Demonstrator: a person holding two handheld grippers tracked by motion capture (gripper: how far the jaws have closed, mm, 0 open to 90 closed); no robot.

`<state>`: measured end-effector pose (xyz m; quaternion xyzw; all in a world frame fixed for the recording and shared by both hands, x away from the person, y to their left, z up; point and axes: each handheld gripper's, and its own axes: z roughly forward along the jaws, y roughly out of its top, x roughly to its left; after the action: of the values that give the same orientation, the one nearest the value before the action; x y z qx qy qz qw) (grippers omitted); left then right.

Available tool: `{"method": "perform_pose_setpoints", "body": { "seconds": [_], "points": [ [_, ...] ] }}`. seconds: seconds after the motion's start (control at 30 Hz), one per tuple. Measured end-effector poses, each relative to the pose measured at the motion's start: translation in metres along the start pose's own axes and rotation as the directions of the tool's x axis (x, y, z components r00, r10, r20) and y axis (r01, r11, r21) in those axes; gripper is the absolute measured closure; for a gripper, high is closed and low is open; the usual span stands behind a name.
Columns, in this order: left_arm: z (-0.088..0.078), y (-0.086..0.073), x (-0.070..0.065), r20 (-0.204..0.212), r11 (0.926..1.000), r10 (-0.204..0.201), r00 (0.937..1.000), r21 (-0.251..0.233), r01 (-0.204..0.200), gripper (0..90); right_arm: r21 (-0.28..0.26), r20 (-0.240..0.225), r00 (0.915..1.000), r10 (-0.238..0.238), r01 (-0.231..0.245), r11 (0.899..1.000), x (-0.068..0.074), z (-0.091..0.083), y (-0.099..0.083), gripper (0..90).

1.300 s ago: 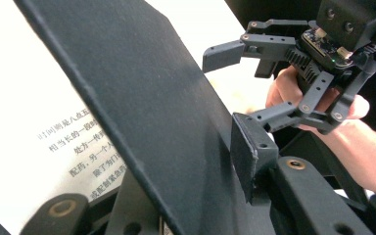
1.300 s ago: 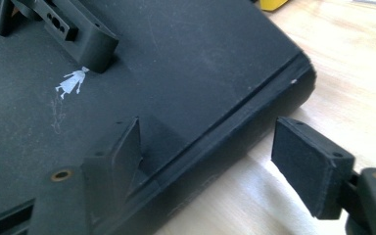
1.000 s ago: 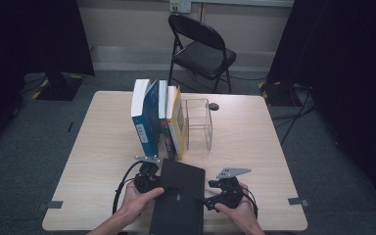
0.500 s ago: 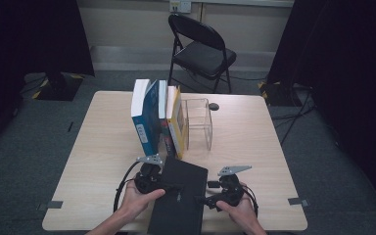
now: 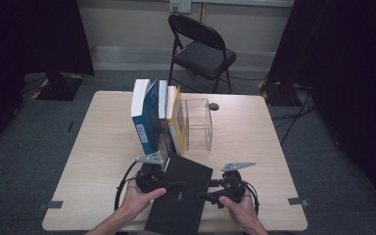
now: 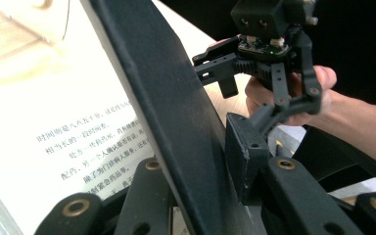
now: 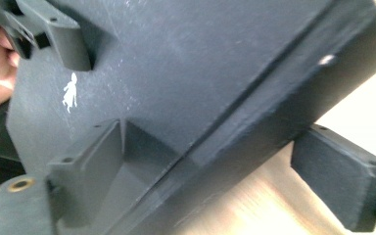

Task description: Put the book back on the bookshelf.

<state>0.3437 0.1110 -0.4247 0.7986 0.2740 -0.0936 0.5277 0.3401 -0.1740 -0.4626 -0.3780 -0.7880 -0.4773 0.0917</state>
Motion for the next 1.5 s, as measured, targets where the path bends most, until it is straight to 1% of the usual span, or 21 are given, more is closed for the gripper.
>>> {"method": "perform_pose_setpoints", "body": {
  "seconds": [0.03, 0.07, 0.23, 0.33, 0.43, 0.47, 0.57, 0.67, 0.8, 0.87, 0.97, 1.0, 1.07, 1.13, 1.2, 1.23, 1.27, 1.33, 1.4, 1.43, 1.5],
  "points": [
    [-0.001, 0.001, -0.002, -0.001, 0.9999, 0.009, 1.0000, -0.007, -0.009, 73.1, 0.000, 0.000, 1.0000, 0.000, 0.000, 1.000, 0.000, 0.000, 0.000, 15.4],
    [-0.004, 0.002, -0.006, 0.000, 0.9994, 0.031, 0.9995, -0.016, -0.031, 73.8, -0.016, -0.004, 0.9999, -0.013, 0.013, 1.000, 0.003, -0.004, 0.002, 18.1],
    [-0.011, 0.005, -0.012, 0.015, 0.9977, 0.055, 0.9984, -0.040, -0.054, 75.4, -0.039, 0.001, 0.9988, -0.048, 0.048, 0.998, 0.010, -0.013, 0.005, 22.7],
    [-0.015, 0.008, -0.018, 0.019, 0.9951, 0.086, 0.9961, -0.050, -0.085, 76.0, -0.053, 0.015, 0.9967, -0.079, 0.080, 0.995, 0.016, -0.019, 0.007, 24.9],
    [-0.017, 0.011, -0.022, 0.024, 0.9918, 0.109, 0.9937, -0.070, -0.107, 77.7, -0.072, 0.045, 0.9911, -0.125, 0.128, 0.989, 0.023, -0.027, 0.010, 28.0],
    [-0.019, 0.013, -0.024, 0.020, 0.9887, 0.128, 0.9915, -0.080, -0.126, 77.9, -0.079, 0.055, 0.9895, -0.134, 0.138, 0.987, 0.025, -0.029, 0.010, 29.1],
    [-0.020, 0.014, -0.027, 0.021, 0.9850, 0.145, 0.9892, -0.098, -0.142, 79.3, -0.107, 0.084, 0.9810, -0.175, 0.183, 0.977, 0.030, -0.038, 0.014, 33.7],
    [-0.020, 0.014, -0.028, 0.030, 0.9819, 0.155, 0.9874, -0.114, -0.151, 79.8, -0.111, 0.109, 0.9737, -0.200, 0.212, 0.971, 0.034, -0.043, 0.015, 34.8],
    [-0.025, 0.009, -0.026, 0.051, 0.9817, 0.159, 0.9860, -0.114, -0.152, 80.1, -0.125, 0.110, 0.9716, -0.209, 0.223, 0.967, 0.037, -0.045, 0.015, 37.2],
    [-0.029, 0.006, -0.028, 0.047, 0.9799, 0.167, 0.9848, -0.118, -0.161, 80.1, -0.136, 0.102, 0.9716, -0.213, 0.226, 0.965, 0.038, -0.045, 0.015, 38.2],
    [-0.031, 0.005, -0.031, 0.035, 0.9770, 0.185, 0.9820, -0.114, -0.180, 79.9, -0.148, 0.072, 0.9759, -0.206, 0.215, 0.965, 0.036, -0.042, 0.015, 36.7],
    [-0.031, 0.004, -0.031, 0.036, 0.9773, 0.182, 0.9827, -0.118, -0.176, 79.9, -0.155, 0.056, 0.9786, -0.198, 0.204, 0.967, 0.035, -0.041, 0.015, 36.2],
    [-0.032, 0.003, -0.029, 0.048, 0.9780, 0.174, 0.9836, -0.125, -0.167, 80.0, -0.160, 0.046, 0.9781, -0.203, 0.208, 0.965, 0.035, -0.038, 0.015, 34.3],
    [-0.032, 0.004, -0.029, 0.051, 0.9779, 0.179, 0.9826, -0.119, -0.172, 80.1, -0.161, 0.028, 0.9791, -0.201, 0.203, 0.966, 0.034, -0.035, 0.016, 31.0],
    [-0.031, 0.003, -0.029, 0.053, 0.9769, 0.182, 0.9818, -0.123, -0.174, 79.9, -0.161, -0.017, 0.9805, -0.196, 0.191, 0.968, 0.031, -0.028, 0.018, 25.7],
    [-0.031, 0.003, -0.029, 0.055, 0.9782, 0.179, 0.9823, -0.117, -0.172, 79.9, -0.160, -0.039, 0.9814, -0.188, 0.180, 0.971, 0.030, -0.026, 0.019, 25.1],
    [-0.032, 0.003, -0.029, 0.055, 0.9765, 0.186, 0.9810, -0.121, -0.179, 79.9, -0.157, -0.063, 0.9813, -0.182, 0.170, 0.973, 0.029, -0.024, 0.020, 25.0],
    [-0.033, 0.002, -0.026, 0.067, 0.9783, 0.177, 0.9819, -0.121, -0.168, 80.0, -0.143, -0.062, 0.9792, -0.193, 0.182, 0.973, 0.030, -0.024, 0.023, 27.2],
    [-0.034, 0.001, -0.026, 0.078, 0.9784, 0.179, 0.9807, -0.119, -0.169, 80.0, -0.147, -0.069, 0.9771, -0.201, 0.189, 0.971, 0.031, -0.027, 0.023, 31.7],
    [-0.035, 0.000, -0.026, 0.080, 0.9782, 0.179, 0.9806, -0.121, -0.169, 80.0, -0.151, -0.071, 0.9746, -0.213, 0.200, 0.968, 0.032, -0.028, 0.023, 33.9],
    [-0.036, -0.001, -0.026, 0.087, 0.9767, 0.187, 0.9786, -0.124, -0.175, 80.4, -0.160, -0.047, 0.9653, -0.257, 0.247, 0.956, 0.039, -0.033, 0.025, 37.4]
  ]
}}
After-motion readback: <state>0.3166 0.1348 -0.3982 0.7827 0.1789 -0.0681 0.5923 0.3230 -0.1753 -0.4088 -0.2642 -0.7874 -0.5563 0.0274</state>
